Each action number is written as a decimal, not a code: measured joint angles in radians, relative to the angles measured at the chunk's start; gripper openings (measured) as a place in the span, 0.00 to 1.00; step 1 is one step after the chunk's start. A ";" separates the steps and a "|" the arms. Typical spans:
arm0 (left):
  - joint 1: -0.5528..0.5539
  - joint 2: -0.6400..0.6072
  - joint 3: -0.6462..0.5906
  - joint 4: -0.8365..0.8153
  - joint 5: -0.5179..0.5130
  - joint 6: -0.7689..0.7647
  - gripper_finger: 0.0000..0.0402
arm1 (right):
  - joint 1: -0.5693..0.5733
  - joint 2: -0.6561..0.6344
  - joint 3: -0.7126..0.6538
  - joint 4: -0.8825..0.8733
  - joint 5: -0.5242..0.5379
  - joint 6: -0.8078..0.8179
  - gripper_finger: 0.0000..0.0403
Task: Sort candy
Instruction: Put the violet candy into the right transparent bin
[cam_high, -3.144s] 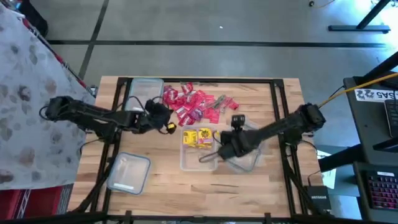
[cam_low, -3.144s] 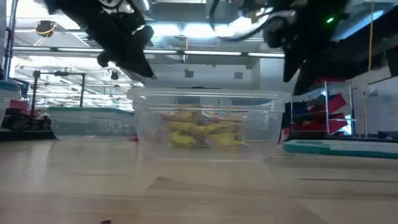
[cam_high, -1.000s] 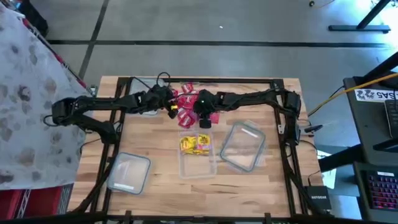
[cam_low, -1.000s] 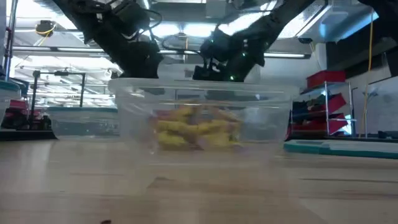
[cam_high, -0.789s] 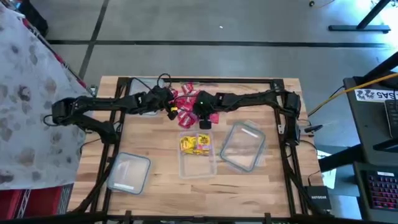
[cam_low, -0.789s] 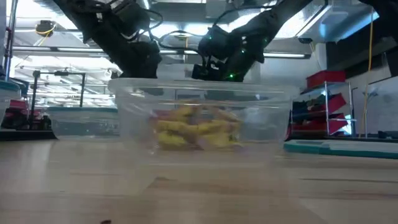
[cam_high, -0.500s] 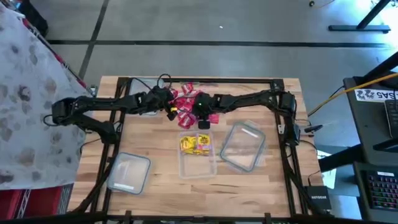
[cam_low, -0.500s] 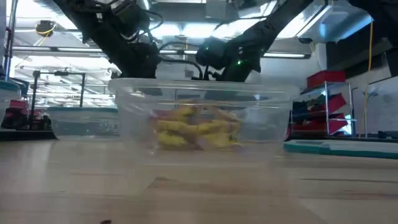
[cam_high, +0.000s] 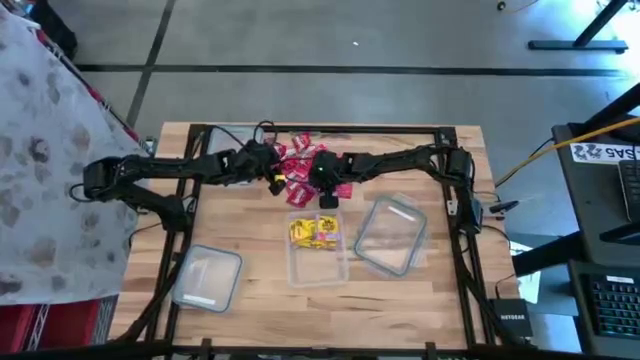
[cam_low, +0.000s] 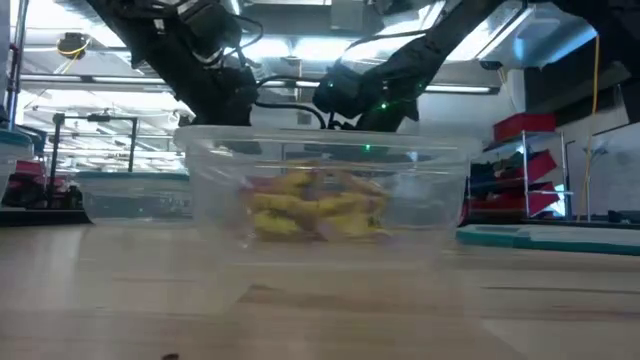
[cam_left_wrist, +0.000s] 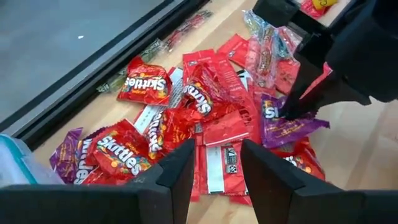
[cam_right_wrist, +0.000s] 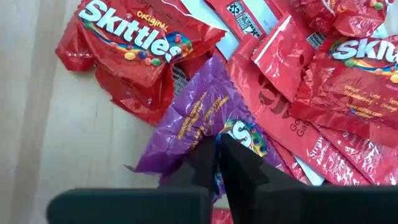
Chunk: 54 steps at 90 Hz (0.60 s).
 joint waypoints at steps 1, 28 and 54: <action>0.000 0.000 0.000 -0.002 0.000 0.000 0.29 | 0.002 -0.002 0.000 -0.001 0.004 0.000 0.01; -0.008 -0.002 0.000 -0.050 -0.001 -0.023 0.29 | 0.067 -0.182 -0.002 -0.090 0.176 -0.028 0.00; -0.039 -0.037 0.000 -0.009 -0.010 0.014 0.29 | 0.168 -0.336 -0.001 -0.152 -0.272 0.079 0.00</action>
